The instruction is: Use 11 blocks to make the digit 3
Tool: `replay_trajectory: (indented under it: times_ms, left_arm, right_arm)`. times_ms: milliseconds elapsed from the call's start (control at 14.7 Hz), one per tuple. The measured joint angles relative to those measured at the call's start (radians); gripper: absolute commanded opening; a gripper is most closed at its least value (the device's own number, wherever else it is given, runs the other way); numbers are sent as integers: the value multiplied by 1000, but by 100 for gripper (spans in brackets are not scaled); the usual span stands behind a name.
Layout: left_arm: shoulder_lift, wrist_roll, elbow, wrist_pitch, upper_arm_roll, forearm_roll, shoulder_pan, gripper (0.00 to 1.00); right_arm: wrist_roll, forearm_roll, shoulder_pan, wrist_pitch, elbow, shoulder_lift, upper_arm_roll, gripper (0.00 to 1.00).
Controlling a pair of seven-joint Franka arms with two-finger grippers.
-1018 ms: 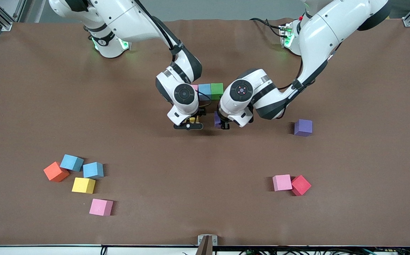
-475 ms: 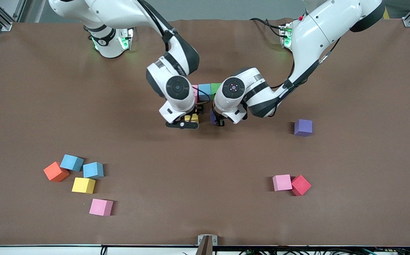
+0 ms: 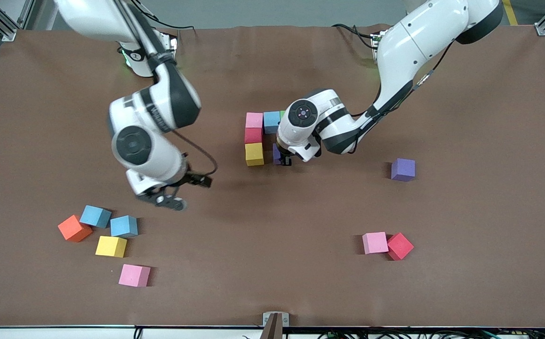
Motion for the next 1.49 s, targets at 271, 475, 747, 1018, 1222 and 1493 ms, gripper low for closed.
replay_trajectory:
  times_ms: [271, 475, 747, 1018, 1222, 1493]
  left_arm:
    - [2, -9, 1, 41, 29, 0, -46, 15]
    - [2, -10, 3, 44, 30, 0, -52, 16]
    - [4, -11, 11, 45, 30, 0, -62, 16]
    - [20, -11, 27, 45, 30, 0, -64, 16]
    - [27, -11, 31, 45, 30, 0, -64, 19]
    - [34, -11, 39, 45, 30, 0, -64, 28]
  right_arm:
    - [-79, 0, -108, 200, -4, 64, -3, 100]
    - [-147, -3, -136, 366, 14, 141, -8, 100]
    - [-338, -4, -204, 528, 56, 221, -20, 100]
    - [-405, -4, -248, 605, 76, 265, -22, 100]
    - [-411, -5, -250, 702, 88, 312, -27, 100]
    - [-412, -5, -250, 784, 143, 387, -27, 100]
